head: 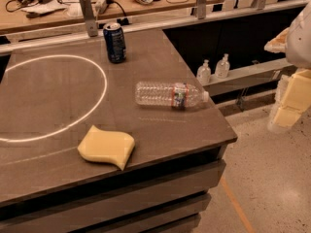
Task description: Move water bottle near sponge
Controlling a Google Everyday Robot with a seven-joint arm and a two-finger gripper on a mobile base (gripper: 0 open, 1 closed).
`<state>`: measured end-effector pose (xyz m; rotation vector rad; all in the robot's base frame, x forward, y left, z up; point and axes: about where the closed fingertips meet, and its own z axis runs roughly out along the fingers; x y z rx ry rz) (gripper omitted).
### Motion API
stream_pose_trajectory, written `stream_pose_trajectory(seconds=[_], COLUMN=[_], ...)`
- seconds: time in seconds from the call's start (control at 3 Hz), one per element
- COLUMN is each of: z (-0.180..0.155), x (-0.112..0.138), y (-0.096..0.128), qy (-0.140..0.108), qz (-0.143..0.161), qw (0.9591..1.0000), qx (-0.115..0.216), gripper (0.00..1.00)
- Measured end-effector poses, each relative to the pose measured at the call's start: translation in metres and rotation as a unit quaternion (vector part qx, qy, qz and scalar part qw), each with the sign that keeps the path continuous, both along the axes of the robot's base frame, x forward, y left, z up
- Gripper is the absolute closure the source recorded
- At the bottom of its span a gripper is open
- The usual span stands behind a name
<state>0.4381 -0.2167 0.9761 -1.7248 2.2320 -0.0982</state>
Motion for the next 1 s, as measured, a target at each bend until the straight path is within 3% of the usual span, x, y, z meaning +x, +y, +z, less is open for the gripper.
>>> stream_pose_trajectory(seconds=[0.67, 1.0], z=[0.003, 0.004], x=[0.001, 0.009], y=[0.001, 0.011], qy=[-0.006, -0.016], qz=[0.002, 0.016], qw=[0.9999, 0.9987], qx=[0.008, 0.046], gripper=[0.00, 0.00])
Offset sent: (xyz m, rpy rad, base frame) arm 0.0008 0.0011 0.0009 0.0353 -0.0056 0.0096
